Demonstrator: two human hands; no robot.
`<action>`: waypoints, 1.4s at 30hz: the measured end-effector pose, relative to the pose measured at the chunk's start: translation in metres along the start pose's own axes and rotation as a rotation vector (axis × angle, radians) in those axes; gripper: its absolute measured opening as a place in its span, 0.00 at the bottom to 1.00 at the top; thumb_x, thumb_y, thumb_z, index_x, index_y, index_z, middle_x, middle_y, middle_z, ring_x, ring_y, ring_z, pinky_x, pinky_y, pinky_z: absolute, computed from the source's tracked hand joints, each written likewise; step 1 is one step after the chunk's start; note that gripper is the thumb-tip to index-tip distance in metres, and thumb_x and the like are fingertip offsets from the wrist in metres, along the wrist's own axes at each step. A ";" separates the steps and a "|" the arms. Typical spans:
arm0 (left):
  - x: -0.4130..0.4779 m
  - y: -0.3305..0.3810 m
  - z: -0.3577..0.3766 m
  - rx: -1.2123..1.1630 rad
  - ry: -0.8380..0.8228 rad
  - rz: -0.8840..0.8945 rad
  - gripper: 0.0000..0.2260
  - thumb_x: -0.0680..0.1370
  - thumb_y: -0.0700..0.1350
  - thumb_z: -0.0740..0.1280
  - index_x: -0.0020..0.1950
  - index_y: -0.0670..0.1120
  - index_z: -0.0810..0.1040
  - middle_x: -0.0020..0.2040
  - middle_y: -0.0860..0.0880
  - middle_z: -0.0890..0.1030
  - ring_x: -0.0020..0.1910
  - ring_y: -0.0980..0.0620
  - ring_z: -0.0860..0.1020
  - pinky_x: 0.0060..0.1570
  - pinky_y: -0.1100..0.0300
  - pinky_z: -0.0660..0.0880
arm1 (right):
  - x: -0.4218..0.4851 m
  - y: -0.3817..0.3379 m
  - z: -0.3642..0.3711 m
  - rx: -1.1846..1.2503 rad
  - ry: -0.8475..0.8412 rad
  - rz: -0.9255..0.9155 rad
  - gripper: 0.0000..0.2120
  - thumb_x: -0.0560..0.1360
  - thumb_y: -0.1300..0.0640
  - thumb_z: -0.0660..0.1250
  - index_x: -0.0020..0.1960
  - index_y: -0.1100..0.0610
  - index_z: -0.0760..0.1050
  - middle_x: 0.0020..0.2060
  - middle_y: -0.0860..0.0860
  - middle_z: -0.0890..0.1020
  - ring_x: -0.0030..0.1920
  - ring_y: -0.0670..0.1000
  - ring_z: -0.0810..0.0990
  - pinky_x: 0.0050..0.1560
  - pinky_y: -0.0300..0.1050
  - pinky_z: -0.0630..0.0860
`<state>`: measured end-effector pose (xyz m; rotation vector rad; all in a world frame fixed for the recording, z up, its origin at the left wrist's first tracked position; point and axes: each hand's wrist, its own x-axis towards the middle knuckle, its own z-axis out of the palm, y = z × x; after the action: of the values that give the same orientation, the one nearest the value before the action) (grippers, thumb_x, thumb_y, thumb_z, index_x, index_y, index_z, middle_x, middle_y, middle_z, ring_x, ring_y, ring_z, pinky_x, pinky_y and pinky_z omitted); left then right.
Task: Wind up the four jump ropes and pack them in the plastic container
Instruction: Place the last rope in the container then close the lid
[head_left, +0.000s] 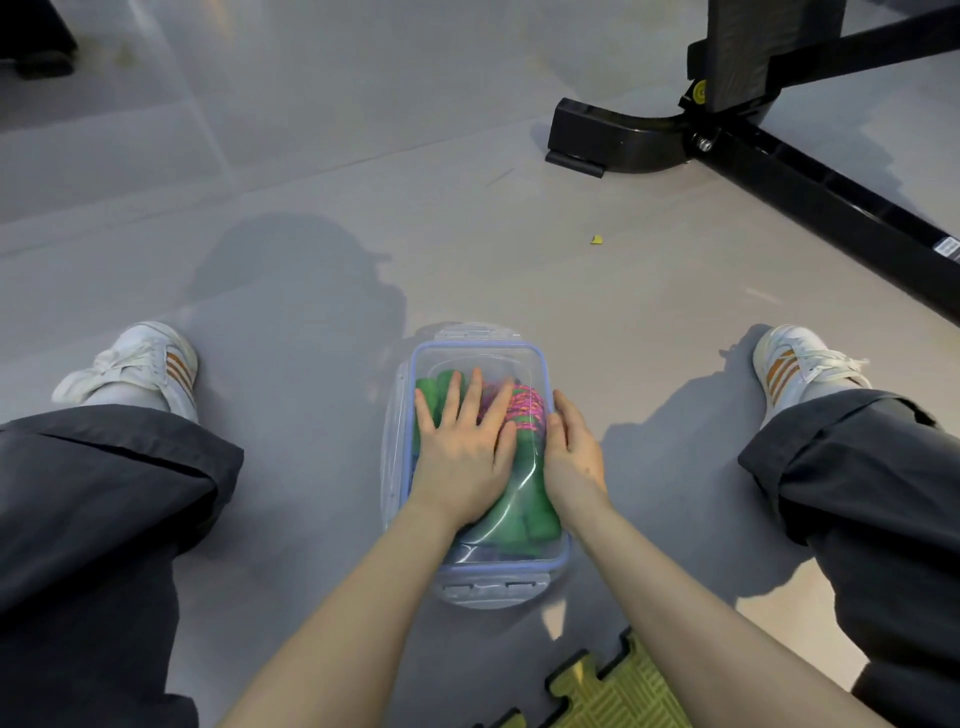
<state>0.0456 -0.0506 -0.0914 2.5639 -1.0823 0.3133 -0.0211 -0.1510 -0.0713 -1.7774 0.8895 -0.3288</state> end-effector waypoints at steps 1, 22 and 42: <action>0.002 0.000 -0.001 -0.031 0.021 -0.021 0.22 0.77 0.49 0.53 0.66 0.43 0.76 0.64 0.39 0.77 0.63 0.38 0.75 0.59 0.28 0.65 | 0.001 -0.001 0.001 -0.057 -0.001 -0.017 0.20 0.82 0.59 0.52 0.73 0.58 0.61 0.71 0.51 0.68 0.71 0.50 0.65 0.66 0.33 0.57; -0.007 -0.031 -0.027 -0.879 0.160 -0.928 0.03 0.78 0.46 0.66 0.46 0.52 0.78 0.40 0.53 0.80 0.44 0.49 0.78 0.46 0.60 0.71 | 0.004 -0.008 0.009 -0.252 -0.039 -0.061 0.22 0.82 0.60 0.51 0.75 0.60 0.57 0.72 0.56 0.65 0.72 0.55 0.64 0.67 0.37 0.57; 0.076 -0.039 -0.003 -0.004 -0.175 -0.351 0.34 0.71 0.51 0.38 0.64 0.37 0.71 0.63 0.38 0.75 0.64 0.42 0.71 0.69 0.48 0.58 | 0.046 -0.040 0.012 -0.761 -0.087 -0.167 0.25 0.77 0.63 0.51 0.74 0.57 0.56 0.71 0.54 0.66 0.67 0.57 0.69 0.60 0.49 0.67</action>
<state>0.1259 -0.0731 -0.0720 2.7528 -0.6626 -0.0015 0.0342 -0.1687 -0.0490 -2.5519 0.8643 -0.0020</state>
